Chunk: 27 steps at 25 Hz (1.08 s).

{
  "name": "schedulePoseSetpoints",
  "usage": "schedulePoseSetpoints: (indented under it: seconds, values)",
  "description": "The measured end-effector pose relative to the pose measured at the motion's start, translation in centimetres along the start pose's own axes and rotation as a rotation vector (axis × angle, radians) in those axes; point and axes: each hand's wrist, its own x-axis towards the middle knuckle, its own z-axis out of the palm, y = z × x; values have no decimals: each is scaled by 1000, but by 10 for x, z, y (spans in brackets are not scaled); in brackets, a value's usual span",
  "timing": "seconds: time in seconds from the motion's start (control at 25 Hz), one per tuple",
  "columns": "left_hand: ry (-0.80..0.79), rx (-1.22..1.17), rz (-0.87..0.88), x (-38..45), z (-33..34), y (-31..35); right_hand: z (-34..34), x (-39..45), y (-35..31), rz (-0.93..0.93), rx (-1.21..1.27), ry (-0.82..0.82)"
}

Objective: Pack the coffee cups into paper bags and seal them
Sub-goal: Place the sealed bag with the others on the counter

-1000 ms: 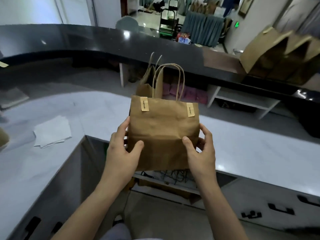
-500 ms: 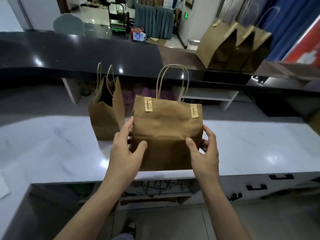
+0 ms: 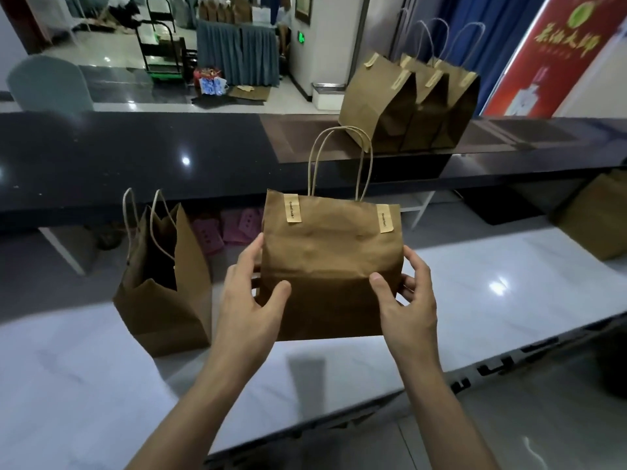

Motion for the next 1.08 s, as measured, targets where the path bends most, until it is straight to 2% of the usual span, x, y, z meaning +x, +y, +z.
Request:
schedulePoseSetpoints:
  seconds: [0.24, 0.72, 1.08]
  values:
    - [-16, -2, 36, 37, 27, 18, -6, 47, -1, -47, 11, 30]
    - [138, 18, 153, 156, 99, 75, -12, 212, -39, -285, 85, -11]
    - [279, 127, 133, 244, 132, 72, 13, 292, -41, -245, 194, -138]
